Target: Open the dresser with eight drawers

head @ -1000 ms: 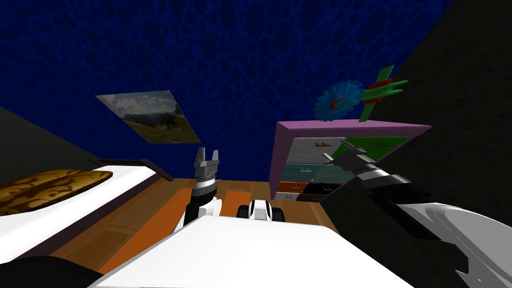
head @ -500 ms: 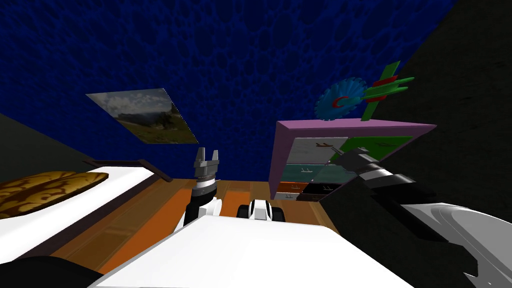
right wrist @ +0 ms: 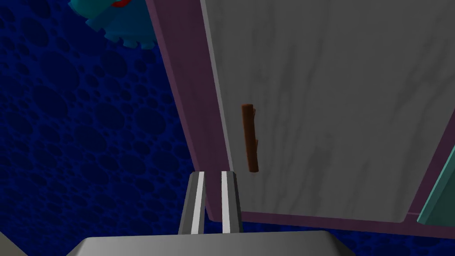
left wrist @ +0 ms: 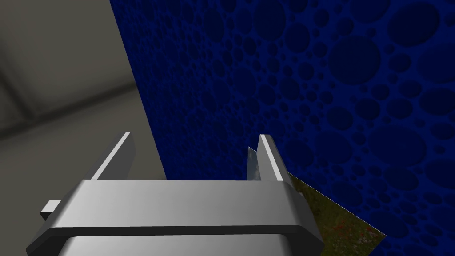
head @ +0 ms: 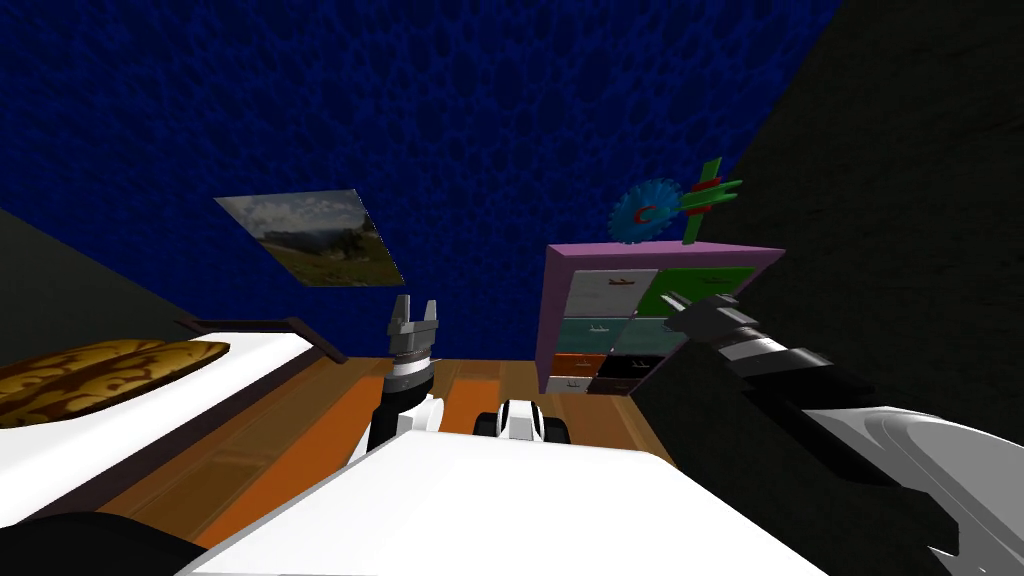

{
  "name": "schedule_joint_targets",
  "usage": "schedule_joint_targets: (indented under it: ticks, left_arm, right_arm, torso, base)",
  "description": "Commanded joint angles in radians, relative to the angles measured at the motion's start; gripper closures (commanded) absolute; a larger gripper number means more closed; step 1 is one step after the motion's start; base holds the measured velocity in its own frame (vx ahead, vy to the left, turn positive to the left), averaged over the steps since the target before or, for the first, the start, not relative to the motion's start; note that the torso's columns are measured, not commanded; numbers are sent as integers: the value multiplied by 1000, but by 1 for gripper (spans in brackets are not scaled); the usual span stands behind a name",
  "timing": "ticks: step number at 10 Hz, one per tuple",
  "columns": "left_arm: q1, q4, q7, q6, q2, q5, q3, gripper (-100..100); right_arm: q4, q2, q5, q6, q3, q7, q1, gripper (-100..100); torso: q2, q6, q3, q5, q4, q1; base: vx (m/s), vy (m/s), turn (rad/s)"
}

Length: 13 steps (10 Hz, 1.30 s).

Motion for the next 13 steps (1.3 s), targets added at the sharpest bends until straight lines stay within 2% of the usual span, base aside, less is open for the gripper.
schedule_joint_targets:
  ticks: [1, 3, 4, 6, 9, 10, 11, 13]
  left_arm:
    - [0, 0, 0, 0, 0, 0, 0, 0]
    - [0, 0, 0, 0, 0, 0, 0, 0]
    - [0, 0, 0, 0, 0, 0, 0, 0]
    - [0, 0, 0, 0, 0, 0, 0, 0]
    - [0, 0, 0, 0, 0, 0, 0, 0]
    - [0, 0, 0, 0, 0, 0, 0, 0]
    - [0, 0, 0, 0, 0, 0, 0, 0]
    - [0, 0, 0, 0, 0, 0, 0, 0]
  right_arm:
    - [3, 14, 14, 8, 10, 23, -6, -100]
    - [4, 16, 17, 10, 12, 25, -7, -100]
    - [33, -1, 23, 30, -3, 16, -12, -100]
    - [61, -19, 29, 49, -18, 4, -15, -100]
    - [132, -64, 43, 97, -56, -24, -25, -100]
    - [123, -60, 39, 84, -47, -18, -28, -100]
    - [104, -46, 37, 78, -41, -13, -21, 100]
    - [61, -19, 29, 49, -18, 4, -15, 100]
  torso:
    - [-1, 0, -1, 0, 0, 0]
    - [10, 1, 6, 0, 3, 0]
    - [17, 1, 11, 0, 5, 0]
    - [21, 1, 13, 1, 6, 1]
    - [11, 1, 7, 0, 3, 0]
    - [10, 0, 6, 0, 3, 0]
    - [8, 2, 5, 0, 3, -1]
    - [6, 1, 4, -1, 2, -2]
  base:
    - [164, -8, 66]
    - [128, -16, 36]
    - [-17, -3, 262]
    - [-84, 16, 247]
    - [-109, 30, 307]
    - [-50, 16, 76]
    - [29, -21, -340]
    - [102, -26, -328]
